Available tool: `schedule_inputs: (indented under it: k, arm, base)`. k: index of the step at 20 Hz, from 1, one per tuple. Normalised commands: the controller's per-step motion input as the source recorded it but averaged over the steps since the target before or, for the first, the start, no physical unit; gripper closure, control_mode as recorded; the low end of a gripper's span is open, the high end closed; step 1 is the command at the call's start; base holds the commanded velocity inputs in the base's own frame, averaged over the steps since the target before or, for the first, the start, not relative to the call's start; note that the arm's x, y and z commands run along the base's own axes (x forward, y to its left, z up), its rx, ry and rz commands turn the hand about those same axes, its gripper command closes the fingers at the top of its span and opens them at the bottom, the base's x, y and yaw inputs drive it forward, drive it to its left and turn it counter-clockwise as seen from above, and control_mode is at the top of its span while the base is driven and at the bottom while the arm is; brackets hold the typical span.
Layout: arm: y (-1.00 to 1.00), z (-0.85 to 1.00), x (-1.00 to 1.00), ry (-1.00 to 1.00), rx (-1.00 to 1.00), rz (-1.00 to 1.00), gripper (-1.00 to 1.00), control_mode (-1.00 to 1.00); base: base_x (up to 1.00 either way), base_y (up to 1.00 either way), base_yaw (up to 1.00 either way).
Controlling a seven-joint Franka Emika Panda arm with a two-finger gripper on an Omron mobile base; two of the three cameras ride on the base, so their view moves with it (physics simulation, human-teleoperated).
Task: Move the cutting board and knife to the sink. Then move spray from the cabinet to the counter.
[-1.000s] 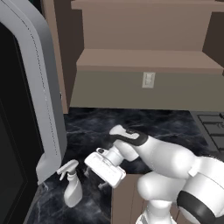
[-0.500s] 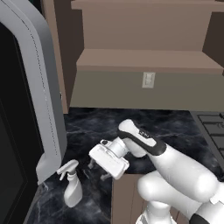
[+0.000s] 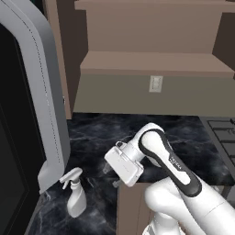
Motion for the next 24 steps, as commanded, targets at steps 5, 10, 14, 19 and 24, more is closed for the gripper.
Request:
schedule_inputs:
  k: [5,10,14,19,24]
  arm:
    - [-0.27,0.38,-0.37,0.0,-0.17,-0.19,-1.0,-1.0]
    - [-0.29,0.44,-0.35,0.0,-0.14,-0.21,-1.0,-1.0]
    - [-0.28,0.5,-0.24,0.0,-0.11,-0.18,-1.0,-1.0]
    - [-0.35,0.44,-0.34,0.0,-0.06,-0.13,-1.0,-1.0]
    - [-0.36,0.37,-0.44,0.0,-0.04,-0.18,-1.0,-1.0]
  base:
    - [0.0,0.0,0.0]
    - [0.0,0.0,0.0]
    - [0.0,0.0,0.0]
    - [0.0,0.0,0.0]
    - [0.0,0.0,0.0]
